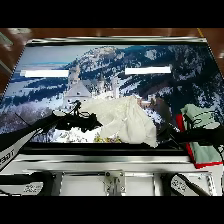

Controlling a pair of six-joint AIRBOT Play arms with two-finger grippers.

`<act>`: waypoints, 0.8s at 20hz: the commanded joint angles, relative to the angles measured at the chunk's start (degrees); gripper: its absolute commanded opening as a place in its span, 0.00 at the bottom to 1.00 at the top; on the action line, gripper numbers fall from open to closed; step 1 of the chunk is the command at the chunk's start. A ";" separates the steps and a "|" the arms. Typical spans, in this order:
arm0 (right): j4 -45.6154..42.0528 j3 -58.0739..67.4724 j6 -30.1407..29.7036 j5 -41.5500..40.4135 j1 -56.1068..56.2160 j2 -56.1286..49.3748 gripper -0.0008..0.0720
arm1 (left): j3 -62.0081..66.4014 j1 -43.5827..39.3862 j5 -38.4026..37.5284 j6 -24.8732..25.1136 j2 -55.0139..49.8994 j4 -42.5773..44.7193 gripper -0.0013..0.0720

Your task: Fold the shirts.

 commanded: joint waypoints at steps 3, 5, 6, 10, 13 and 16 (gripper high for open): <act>3.82 -5.38 -0.79 -7.85 0.20 -0.02 0.94 | 0.11 0.13 -0.50 0.66 4.46 1.16 0.06; 3.87 -6.88 -0.74 -10.03 4.13 -0.02 0.94 | 0.11 0.11 -0.50 0.66 4.63 1.16 0.06; 3.85 -7.19 -0.50 -11.56 7.37 -0.02 0.94 | 0.11 0.11 -0.50 0.66 4.63 1.16 0.06; 4.81 -6.29 2.73 -17.20 16.55 0.00 0.10 | 0.11 0.13 -0.48 0.68 5.16 1.16 0.06; 4.76 0.79 1.51 -10.64 16.61 2.29 0.09 | 0.39 2.54 -0.37 3.56 10.01 1.66 0.06; 5.07 15.19 -1.90 -5.79 16.61 10.80 0.09 | 5.97 9.05 -0.35 3.63 22.53 5.16 0.06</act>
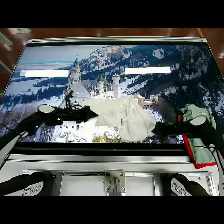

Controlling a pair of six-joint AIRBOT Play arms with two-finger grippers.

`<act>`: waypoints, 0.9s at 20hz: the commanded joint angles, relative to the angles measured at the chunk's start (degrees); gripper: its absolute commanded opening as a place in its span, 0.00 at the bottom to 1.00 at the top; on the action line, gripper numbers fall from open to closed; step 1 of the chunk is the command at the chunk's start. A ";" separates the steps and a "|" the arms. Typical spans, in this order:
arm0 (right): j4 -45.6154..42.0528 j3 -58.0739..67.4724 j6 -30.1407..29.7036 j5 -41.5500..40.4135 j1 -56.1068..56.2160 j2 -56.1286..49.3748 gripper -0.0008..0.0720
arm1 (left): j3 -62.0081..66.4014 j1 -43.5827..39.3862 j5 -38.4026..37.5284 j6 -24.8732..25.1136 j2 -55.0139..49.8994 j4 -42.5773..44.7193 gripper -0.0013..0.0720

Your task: Fold the shirts.

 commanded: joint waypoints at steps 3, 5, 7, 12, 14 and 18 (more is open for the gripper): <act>-0.52 29.59 -1.11 -4.59 0.68 15.67 0.09 | 16.72 13.16 3.10 0.98 23.45 4.66 0.06; -4.02 40.37 5.55 -15.21 0.68 20.15 0.09 | 25.79 18.10 7.89 0.98 31.15 5.07 0.06; -8.26 48.57 12.52 -20.87 0.70 22.36 0.09 | 32.96 22.12 11.39 0.96 36.54 7.91 0.06; -11.34 58.05 13.20 -16.92 0.70 22.73 0.09 | 40.35 31.19 9.14 -1.20 43.34 21.53 0.06; -15.74 58.86 13.20 -7.63 0.70 22.73 0.09 | 40.35 33.68 1.20 -5.79 45.09 30.03 0.06; -31.56 58.82 13.20 16.87 0.70 22.60 0.09 | 39.69 35.43 -19.43 -11.61 45.27 48.94 0.06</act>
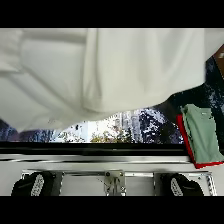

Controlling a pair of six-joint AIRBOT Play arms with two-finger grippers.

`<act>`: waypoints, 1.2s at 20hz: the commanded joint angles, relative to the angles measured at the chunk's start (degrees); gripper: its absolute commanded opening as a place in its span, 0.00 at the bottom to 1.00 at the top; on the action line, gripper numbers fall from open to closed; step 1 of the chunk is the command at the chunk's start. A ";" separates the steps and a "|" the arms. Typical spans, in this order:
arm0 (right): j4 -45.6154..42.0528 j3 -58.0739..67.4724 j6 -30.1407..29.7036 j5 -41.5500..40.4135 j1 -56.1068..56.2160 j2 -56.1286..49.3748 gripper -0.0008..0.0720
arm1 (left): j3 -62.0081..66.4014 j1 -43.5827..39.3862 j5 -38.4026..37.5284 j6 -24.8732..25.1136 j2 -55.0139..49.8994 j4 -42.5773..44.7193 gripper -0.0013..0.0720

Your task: Fold the shirts.

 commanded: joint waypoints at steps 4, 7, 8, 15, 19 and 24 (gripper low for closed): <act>-14.49 0.74 2.23 36.65 0.07 0.13 0.09 | -1.60 1.99 -17.57 -6.99 0.98 17.79 0.06; -5.68 -1.31 6.36 44.85 0.07 -0.79 0.09 | -2.54 1.99 -17.57 -7.19 0.90 16.52 0.06; -1.70 -3.37 6.64 44.81 0.07 -0.81 0.09 | -3.56 1.99 -17.62 -7.19 0.96 15.89 0.06; 2.10 -30.42 7.61 40.35 0.07 -0.85 0.09 | -19.98 1.99 -17.81 -7.10 1.11 -1.05 0.06; 4.92 -47.67 7.58 21.51 0.07 -0.87 0.09 | -37.55 1.97 -6.40 -3.23 1.01 -10.51 0.06; 10.38 -57.86 10.12 -11.08 0.07 -0.87 0.09 | -54.88 -6.27 12.33 3.13 -4.50 -23.98 0.06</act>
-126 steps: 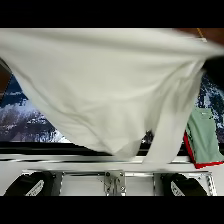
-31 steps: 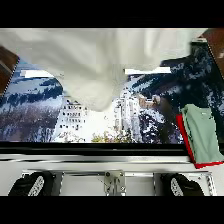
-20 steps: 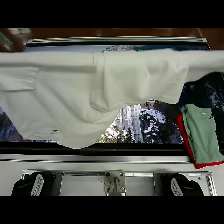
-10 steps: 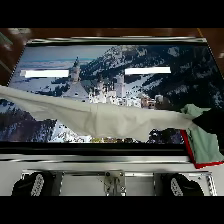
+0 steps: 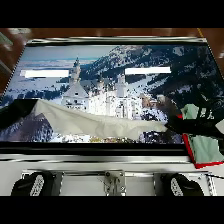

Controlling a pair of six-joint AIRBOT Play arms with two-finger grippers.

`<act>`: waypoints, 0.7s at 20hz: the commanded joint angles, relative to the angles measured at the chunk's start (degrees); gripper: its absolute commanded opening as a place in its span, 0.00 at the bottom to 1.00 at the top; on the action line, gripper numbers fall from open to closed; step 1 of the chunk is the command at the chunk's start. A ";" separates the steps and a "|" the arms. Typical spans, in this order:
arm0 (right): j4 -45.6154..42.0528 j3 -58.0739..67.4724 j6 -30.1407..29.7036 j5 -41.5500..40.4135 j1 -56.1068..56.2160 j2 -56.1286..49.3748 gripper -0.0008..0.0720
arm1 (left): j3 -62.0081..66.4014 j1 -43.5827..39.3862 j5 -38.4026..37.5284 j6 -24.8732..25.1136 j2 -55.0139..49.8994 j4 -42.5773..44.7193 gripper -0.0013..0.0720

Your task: Fold the shirts.

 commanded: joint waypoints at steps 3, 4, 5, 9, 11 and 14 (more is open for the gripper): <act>3.91 -6.45 4.94 -28.24 0.07 -0.20 0.09 | -10.84 -16.59 24.98 4.22 -11.45 -8.85 0.06; 3.93 -6.45 5.49 -29.33 0.07 -0.39 0.09 | -10.67 -20.31 30.75 4.22 -14.45 -8.85 0.06; 3.96 -6.45 6.08 -29.64 0.07 -1.09 0.09 | -10.12 -23.69 36.96 4.17 -17.66 -8.87 0.06; 5.51 -6.45 7.10 -28.22 0.07 -7.85 0.09 | -5.49 -30.38 45.00 4.17 -29.03 -9.01 0.06; 7.89 -6.45 6.88 -27.30 0.07 -12.22 0.09 | -3.74 -31.65 41.57 4.15 -32.61 -9.01 0.06; 7.96 -6.43 6.14 -28.04 0.04 -15.87 0.13 | -3.48 -32.33 38.38 4.17 -33.64 -9.03 0.06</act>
